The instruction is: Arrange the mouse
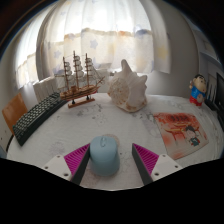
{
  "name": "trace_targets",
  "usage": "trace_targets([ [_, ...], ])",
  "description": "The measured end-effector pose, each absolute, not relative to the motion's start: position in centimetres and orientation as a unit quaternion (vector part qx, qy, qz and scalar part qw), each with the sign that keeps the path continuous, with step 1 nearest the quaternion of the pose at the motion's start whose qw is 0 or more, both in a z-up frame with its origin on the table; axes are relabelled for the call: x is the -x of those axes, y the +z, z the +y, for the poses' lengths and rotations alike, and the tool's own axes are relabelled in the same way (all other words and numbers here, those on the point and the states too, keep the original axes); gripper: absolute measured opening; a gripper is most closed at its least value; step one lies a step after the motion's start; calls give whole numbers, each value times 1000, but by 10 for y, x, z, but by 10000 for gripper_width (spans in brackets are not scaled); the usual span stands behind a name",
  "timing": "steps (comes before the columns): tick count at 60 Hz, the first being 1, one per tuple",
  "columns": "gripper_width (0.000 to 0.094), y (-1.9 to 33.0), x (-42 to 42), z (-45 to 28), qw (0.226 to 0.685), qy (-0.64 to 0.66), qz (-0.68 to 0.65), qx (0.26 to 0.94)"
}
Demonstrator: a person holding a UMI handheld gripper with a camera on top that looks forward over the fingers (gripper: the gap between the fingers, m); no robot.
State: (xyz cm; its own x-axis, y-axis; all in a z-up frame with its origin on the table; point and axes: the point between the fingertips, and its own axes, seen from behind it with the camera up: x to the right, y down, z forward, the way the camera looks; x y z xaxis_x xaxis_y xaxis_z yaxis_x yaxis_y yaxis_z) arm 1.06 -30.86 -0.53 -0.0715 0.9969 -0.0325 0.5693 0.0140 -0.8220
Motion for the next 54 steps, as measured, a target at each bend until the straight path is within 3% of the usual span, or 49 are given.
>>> trace_targets([
  [5,836,-8,-6,-307,302,346,-643,613],
  [10,758,-9,-5,-308,303,345,-646,610],
  [12,688,-9,-4,-309,302,345,-647,609],
  [15,510,-9,-3,-307,306,340,-650,607],
  [21,456,-8,-2,-308,302,334,-658,603],
  [28,430,17,5,-296,309,339,-655,601],
  [43,413,145,45,-210,355,386,-607,597],
  [49,414,158,61,-136,386,369,-589,607],
  [54,412,136,69,-76,389,342,-587,622],
])
